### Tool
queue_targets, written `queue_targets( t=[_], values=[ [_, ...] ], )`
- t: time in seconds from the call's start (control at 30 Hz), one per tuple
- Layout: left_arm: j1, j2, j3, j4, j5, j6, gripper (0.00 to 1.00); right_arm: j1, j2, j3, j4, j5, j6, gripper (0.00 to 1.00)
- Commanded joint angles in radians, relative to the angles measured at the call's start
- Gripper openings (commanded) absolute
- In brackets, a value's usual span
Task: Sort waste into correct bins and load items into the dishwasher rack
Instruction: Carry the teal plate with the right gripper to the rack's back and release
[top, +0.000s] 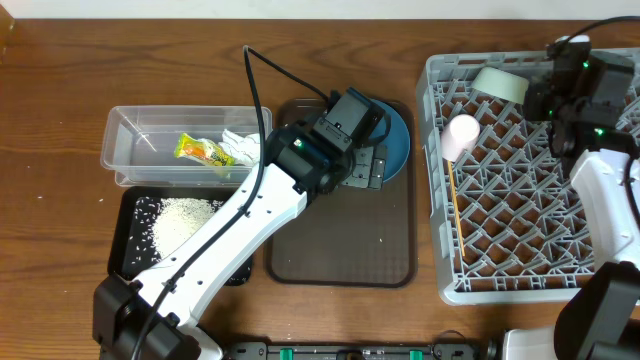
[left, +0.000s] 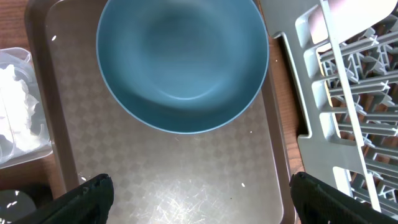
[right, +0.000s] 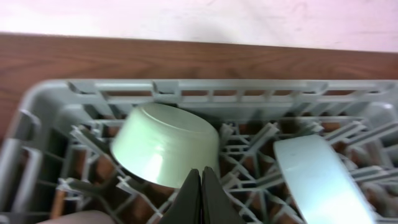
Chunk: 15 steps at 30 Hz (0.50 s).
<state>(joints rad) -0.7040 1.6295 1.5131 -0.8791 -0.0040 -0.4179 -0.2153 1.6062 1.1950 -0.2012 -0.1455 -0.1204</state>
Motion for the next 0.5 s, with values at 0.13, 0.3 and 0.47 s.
queue_targets(
  t=[0.13,0.3,0.47],
  values=[
    [0.001,-0.016,-0.002,-0.002,-0.012,0.006,0.93,-0.007,0.017,0.002,0.07,-0.095,0.075,0.01],
    [0.001,-0.016,-0.002,-0.002,-0.012,0.006,0.93,-0.006,0.066,0.002,0.21,-0.091,0.113,0.01],
    [0.001,-0.016,-0.002,-0.002,-0.012,0.006,0.93,-0.006,0.176,0.002,0.351,-0.09,0.18,0.01]
  ],
)
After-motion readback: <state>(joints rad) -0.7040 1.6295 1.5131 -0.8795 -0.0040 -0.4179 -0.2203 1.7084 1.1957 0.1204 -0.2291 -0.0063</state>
